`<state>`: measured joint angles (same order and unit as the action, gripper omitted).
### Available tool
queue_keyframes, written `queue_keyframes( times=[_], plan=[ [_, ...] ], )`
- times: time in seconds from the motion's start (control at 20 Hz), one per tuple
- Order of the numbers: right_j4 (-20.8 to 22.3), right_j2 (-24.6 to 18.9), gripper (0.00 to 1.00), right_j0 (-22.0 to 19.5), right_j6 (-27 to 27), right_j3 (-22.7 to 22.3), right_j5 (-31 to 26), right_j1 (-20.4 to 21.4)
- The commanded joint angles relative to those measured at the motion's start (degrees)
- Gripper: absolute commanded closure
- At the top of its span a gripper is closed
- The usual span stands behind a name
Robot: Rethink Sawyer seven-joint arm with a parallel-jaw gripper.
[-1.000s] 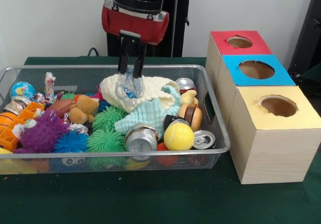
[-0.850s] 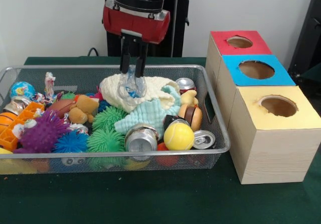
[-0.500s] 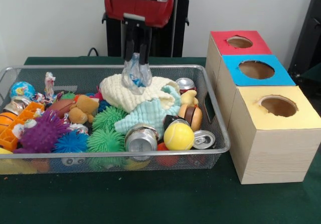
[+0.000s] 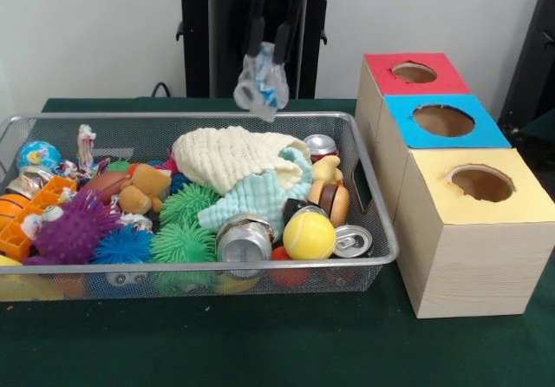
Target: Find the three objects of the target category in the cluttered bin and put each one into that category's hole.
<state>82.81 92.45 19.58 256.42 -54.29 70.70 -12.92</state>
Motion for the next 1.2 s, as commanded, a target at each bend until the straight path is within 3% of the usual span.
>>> queue_keyframes(
  times=[0.05, 0.2, 0.6, 0.8, 1.0, 1.2],
  plan=[
    [-13.6, 19.2, 1.00, -1.2, 15.1, 4.1, 18.5, -6.8],
    [-22.0, 29.2, 1.00, -3.0, 16.4, -0.1, 25.5, -10.6],
    [-29.1, 38.5, 1.00, -3.5, 18.1, -6.4, 29.1, -15.7],
    [-30.4, 38.3, 1.00, -2.8, 18.6, -7.2, 28.5, -16.6],
    [-30.9, 34.4, 1.00, -1.3, 18.9, -7.3, 25.2, -16.4],
    [-31.2, 34.7, 1.00, -1.1, 18.8, -6.7, 24.0, -16.6]
  ],
)
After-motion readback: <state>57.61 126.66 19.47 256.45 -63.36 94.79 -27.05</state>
